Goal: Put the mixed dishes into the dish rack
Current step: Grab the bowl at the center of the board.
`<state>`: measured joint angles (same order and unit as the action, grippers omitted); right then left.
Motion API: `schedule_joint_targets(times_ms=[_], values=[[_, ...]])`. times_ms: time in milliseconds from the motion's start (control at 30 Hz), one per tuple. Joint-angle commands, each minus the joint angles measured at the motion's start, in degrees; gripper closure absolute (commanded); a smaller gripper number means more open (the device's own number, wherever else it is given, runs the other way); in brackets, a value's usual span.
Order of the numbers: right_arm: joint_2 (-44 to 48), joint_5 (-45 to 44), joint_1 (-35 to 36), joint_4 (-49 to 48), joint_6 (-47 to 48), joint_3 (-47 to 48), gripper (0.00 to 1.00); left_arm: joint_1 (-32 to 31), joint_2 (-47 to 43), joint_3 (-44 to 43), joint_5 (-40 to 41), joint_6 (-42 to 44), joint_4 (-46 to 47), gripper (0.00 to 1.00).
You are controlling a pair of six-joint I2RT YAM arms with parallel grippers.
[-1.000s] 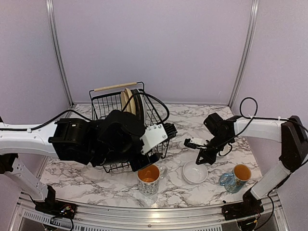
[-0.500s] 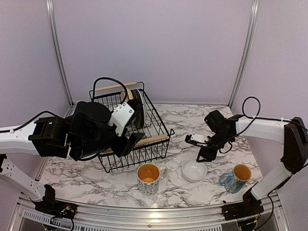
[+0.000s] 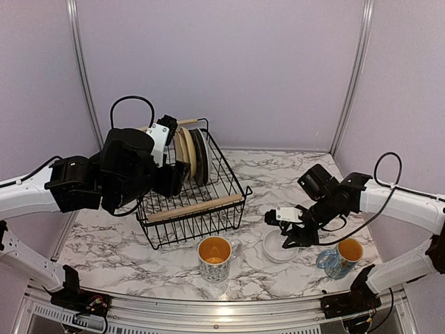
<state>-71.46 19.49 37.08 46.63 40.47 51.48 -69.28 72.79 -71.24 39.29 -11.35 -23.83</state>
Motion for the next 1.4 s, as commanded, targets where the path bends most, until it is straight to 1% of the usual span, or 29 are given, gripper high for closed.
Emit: schedule_joint_targets(times_ms=[0, 100, 267, 367, 533, 567, 633, 733, 867, 933, 967, 1000, 1067, 1167, 1367], values=[[-1.1, -2.1, 4.4, 3.5, 4.8, -3.1, 0.58, 4.9, -0.3, -0.9, 2.5, -11.1, -4.6, 0.32], [-1.7, -3.2, 6.4, 3.6, 5.7, -4.4, 0.59, 8.5, -1.6, 1.5, 0.8, -15.4, -4.4, 0.32], [-2.9, -3.3, 6.8, 3.2, 6.1, -4.3, 0.59, 12.9, -2.9, 4.6, -1.0, -18.6, -4.4, 0.32], [-4.4, -4.6, 6.8, 2.3, 5.7, -4.6, 0.63, 14.5, -3.0, 5.6, -2.1, -19.8, -5.0, 0.32], [-6.0, -6.5, 8.2, 0.8, 5.1, -5.2, 0.67, 15.3, -4.0, 6.4, -2.8, -20.1, -5.1, 0.32], [-6.2, -7.1, 8.9, 0.6, 4.9, -5.4, 0.70, 15.4, -4.4, 6.6, -2.8, -20.2, -5.0, 0.32], [-6.7, -7.8, 9.9, 0.2, 4.2, -5.2, 0.78, 15.5, -5.0, 7.1, -2.6, -20.5, -4.8, 0.32], [-7.5, -8.2, 10.4, 0.2, 3.3, -4.6, 0.86, 15.7, -5.9, 8.4, -2.8, -20.7, -4.4, 0.32], [-8.4, -9.2, 10.5, 0.1, 2.9, -3.8, 0.88, 16.0, -6.5, 9.7, -2.8, -21.0, -4.6, 0.32], [-9.0, -9.7, 10.5, 0.1, 2.7, -3.6, 0.92, 16.2, -7.0, 10.1, -2.6, -21.2, -4.7, 0.32], [-9.3, -10.1, 10.5, 0.1, 2.5, -3.4, 0.96, 16.3, -7.2, 10.3, -2.5, -21.2, -4.8, 0.32], [-9.5, -10.2, 10.5, 0.5, 2.4, -3.2, 1.00, 16.4, -7.5, 10.6, -2.3, -21.1, -4.8, 0.32], [-9.2, -10.6, 10.4, 1.9, 2.7, -2.1, 1.00, 16.8, -8.2, 11.4, -2.2, -21.2, -4.8, 0.32], [-6.1, -10.3, 10.5, 5.1, 4.4, 0.6, 1.00, 17.4, -8.5, 12.8, -2.8, -21.4, -4.2, 0.32], [-2.0, -3.7, 10.2, 14.5, 8.1, 8.9, 1.00, 19.1, -7.9, 14.2, -1.2, -22.4, -5.1, 0.32]])
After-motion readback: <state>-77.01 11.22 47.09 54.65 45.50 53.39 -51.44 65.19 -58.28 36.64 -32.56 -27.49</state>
